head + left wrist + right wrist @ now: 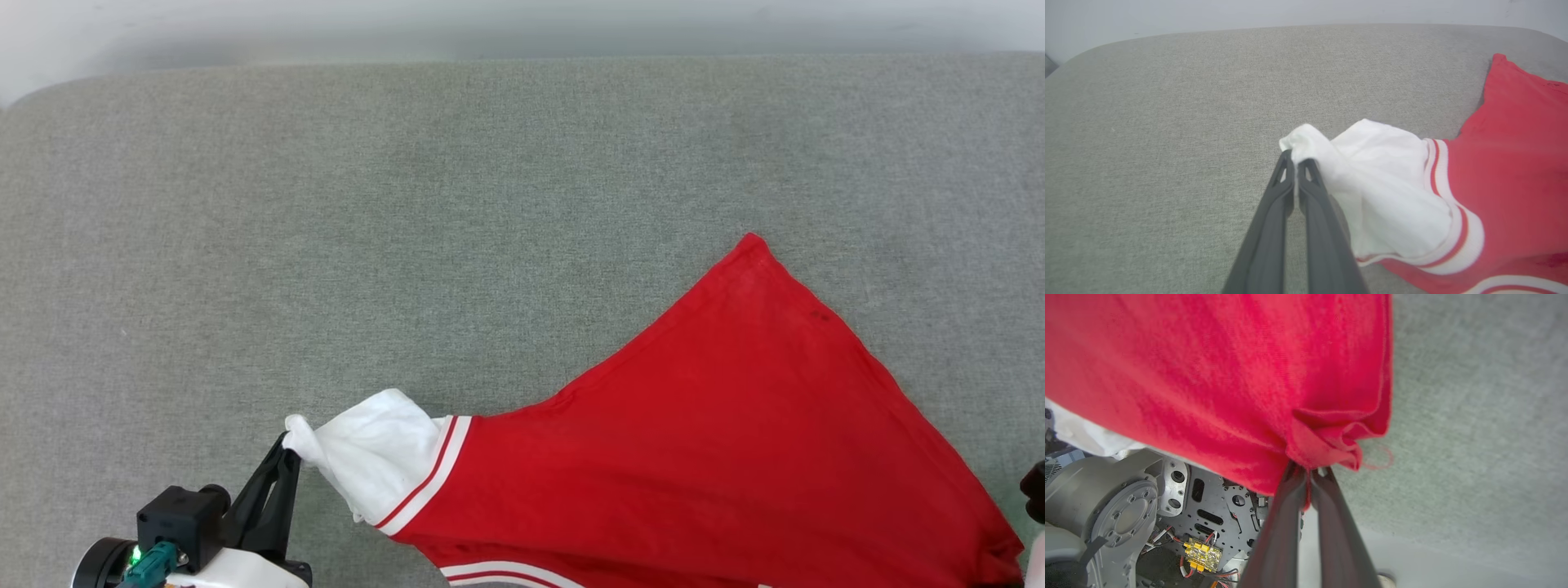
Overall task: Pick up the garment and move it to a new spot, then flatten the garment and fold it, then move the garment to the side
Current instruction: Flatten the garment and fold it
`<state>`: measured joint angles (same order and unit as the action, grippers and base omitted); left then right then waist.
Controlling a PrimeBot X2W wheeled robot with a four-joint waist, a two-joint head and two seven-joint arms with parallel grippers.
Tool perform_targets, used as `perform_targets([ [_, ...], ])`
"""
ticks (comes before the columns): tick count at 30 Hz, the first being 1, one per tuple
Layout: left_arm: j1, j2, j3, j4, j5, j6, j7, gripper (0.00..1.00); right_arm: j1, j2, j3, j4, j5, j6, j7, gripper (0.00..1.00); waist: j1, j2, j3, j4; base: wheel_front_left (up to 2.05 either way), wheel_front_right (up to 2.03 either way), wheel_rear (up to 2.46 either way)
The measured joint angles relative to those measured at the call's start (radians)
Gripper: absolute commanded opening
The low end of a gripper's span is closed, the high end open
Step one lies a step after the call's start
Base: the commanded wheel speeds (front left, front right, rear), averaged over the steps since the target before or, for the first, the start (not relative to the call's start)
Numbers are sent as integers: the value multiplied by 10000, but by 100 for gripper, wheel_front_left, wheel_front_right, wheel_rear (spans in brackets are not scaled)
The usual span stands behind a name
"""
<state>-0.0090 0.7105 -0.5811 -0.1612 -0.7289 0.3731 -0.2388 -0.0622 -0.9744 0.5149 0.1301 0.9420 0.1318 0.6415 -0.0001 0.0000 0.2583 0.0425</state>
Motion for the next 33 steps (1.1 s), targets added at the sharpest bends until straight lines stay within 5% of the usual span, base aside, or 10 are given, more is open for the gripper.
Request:
perform_targets([
  [1,0,4,-6,10,0,-6,2,0,46,198,-232,146,-19,2,36,100,0,0,-3,-2,0,0,0],
  [10,-23,-10,-81,25,8,-6,69,0,-1275,414,-2648,-1325,-435,-10,410,100,0,0,-133,94,0,0,0],
  [15,-328,-130,-240,12,121,-90,125,0,-2890,568,-2938,-2665,-769,-10,1432,100,1,0,52,239,0,0,0],
  [21,-904,-330,-437,94,314,-301,165,0,-5125,821,-1572,-3001,-1417,-10,3346,100,1,0,430,576,0,0,0],
  [33,-1847,-880,-677,458,593,-662,111,0,-8189,1996,997,-184,-1944,-8,4652,100,2,0,1635,1307,0,0,0],
])
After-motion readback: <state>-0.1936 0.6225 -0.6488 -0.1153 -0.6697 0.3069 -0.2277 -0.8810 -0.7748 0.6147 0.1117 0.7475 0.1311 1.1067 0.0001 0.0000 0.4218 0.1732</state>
